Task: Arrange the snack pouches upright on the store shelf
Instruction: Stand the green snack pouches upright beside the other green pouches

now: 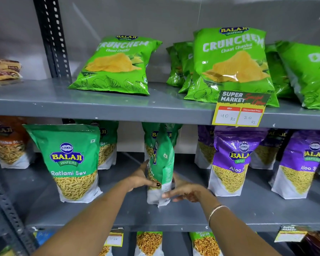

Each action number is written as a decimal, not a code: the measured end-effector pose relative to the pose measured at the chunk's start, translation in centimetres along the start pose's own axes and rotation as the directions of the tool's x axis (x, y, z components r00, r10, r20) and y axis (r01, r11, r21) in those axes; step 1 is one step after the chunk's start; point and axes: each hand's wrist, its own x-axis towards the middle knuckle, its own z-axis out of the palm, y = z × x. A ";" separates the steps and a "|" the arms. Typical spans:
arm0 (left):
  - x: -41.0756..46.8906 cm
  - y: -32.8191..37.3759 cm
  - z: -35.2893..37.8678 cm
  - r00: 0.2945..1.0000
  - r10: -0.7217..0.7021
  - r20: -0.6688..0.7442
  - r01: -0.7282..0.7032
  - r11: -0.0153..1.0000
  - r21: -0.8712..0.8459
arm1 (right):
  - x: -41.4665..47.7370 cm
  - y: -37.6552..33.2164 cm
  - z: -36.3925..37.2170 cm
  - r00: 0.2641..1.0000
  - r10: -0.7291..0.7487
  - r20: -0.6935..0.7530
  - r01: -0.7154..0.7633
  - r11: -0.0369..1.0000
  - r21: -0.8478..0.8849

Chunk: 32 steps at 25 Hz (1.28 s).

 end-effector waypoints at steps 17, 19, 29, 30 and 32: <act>0.8 -0.7 0.0 0.969 -0.093 -0.229 0.078 0.994 -0.073 | 1.7 2.1 -2.9 0.941 -0.147 -0.305 0.236 0.930 0.283; 0.4 -0.5 0.8 0.968 -0.103 -0.230 0.087 0.993 -0.077 | 1.5 2.0 -2.9 0.952 -0.205 -0.229 0.268 0.919 0.290; -5.0 -2.8 -1.7 0.873 -0.481 -0.078 0.487 0.866 0.114 | -0.6 -0.2 -3.5 0.888 0.450 0.098 -0.432 0.888 -0.159; -6.5 -3.7 -3.4 0.823 -0.566 -0.044 0.567 0.815 0.118 | 0.2 -0.6 -2.6 0.847 0.501 0.177 -0.474 0.863 -0.174; -8.5 -6.6 -7.2 0.737 -0.674 -0.059 0.676 0.735 0.048 | 2.0 -2.0 0.7 0.822 0.502 0.270 -0.454 0.863 -0.220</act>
